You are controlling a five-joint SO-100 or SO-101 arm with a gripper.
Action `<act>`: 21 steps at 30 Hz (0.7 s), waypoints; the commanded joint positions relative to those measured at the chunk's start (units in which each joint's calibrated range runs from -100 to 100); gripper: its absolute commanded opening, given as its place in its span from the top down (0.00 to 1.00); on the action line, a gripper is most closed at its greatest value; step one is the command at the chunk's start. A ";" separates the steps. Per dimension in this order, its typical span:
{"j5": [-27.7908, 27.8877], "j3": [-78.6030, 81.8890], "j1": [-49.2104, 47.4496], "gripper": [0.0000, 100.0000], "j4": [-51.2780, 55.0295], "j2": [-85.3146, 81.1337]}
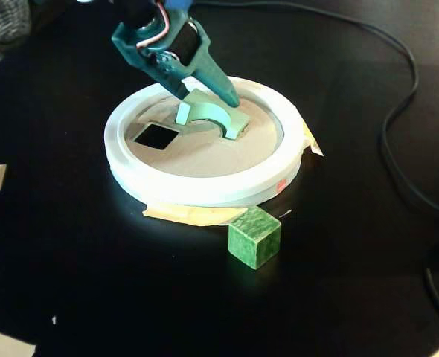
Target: Pick up the U shape block and drop it in corresponding U shaped hole
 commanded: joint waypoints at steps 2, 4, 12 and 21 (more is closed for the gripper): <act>0.34 -1.52 1.16 0.29 -2.45 -0.37; 0.39 -1.52 1.16 0.29 -2.45 -0.46; 5.32 -1.52 9.15 0.29 -2.45 -1.44; 6.01 -1.61 11.52 0.29 -2.55 0.26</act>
